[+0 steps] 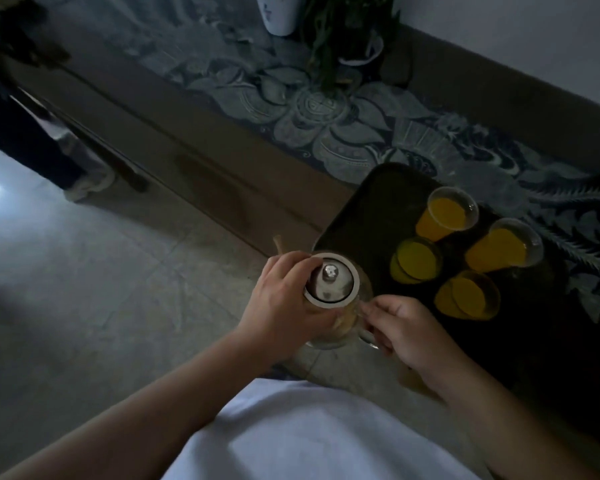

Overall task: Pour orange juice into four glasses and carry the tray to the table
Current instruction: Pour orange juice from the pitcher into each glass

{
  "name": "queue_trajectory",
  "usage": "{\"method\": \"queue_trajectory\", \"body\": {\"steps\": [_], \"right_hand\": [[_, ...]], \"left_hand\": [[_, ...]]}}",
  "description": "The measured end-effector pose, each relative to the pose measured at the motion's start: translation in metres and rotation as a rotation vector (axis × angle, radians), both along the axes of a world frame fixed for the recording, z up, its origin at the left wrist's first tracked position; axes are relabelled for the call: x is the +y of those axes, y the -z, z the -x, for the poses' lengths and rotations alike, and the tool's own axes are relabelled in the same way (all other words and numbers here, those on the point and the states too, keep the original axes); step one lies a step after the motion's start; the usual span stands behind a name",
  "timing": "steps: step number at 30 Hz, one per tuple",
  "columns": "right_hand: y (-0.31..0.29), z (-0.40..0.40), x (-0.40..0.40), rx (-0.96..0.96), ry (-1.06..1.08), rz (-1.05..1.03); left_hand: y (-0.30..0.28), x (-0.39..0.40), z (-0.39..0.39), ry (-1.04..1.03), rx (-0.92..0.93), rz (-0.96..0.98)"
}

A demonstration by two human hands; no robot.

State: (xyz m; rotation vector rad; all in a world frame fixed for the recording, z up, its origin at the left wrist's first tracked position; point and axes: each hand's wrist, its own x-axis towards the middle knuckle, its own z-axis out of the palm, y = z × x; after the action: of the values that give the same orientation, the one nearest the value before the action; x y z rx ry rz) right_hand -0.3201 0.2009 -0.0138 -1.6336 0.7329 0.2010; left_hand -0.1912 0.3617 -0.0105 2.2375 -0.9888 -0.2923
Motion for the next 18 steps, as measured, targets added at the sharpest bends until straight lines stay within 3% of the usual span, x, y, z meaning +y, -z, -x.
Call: {"method": "queue_trajectory", "body": {"steps": [18], "right_hand": [[0.02,-0.168,0.021,0.018,0.261,0.006]], "left_hand": [[0.015,-0.018,-0.202,0.257,-0.028,-0.07]]}}
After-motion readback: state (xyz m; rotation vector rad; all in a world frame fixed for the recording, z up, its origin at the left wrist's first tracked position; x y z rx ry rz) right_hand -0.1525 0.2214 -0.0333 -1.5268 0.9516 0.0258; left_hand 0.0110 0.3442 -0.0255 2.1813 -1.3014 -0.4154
